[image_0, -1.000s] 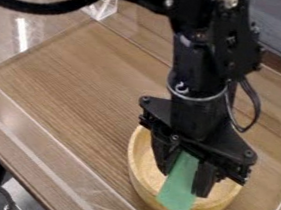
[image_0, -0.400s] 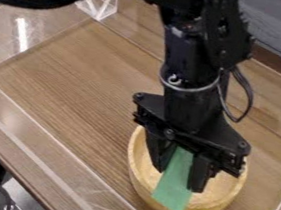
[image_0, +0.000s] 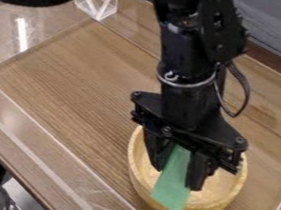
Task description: Put the green block in the brown bowl
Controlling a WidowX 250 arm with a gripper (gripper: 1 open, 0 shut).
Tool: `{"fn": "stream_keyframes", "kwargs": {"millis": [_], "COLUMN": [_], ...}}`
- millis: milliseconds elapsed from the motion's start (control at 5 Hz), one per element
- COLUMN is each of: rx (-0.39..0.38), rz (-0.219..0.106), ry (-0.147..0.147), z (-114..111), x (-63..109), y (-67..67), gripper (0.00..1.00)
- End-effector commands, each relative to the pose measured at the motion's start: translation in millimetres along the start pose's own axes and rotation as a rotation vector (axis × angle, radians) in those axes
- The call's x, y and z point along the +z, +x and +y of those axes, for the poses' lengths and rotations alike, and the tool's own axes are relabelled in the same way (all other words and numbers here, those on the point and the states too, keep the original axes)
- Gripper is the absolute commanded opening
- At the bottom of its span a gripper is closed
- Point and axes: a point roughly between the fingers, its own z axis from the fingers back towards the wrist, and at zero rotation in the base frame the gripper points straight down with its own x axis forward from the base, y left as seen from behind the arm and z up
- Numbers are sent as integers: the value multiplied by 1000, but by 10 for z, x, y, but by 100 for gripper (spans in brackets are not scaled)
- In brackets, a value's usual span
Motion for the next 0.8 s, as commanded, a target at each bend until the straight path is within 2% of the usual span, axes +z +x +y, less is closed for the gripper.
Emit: {"fn": "stream_keyframes", "kwargs": {"millis": [0, 600], "rx": [4, 5], "rz": [-20, -5], "ry": [-16, -28], "z": [-4, 7], "x": [59, 65], "y": [47, 58], "gripper": [0, 0]}}
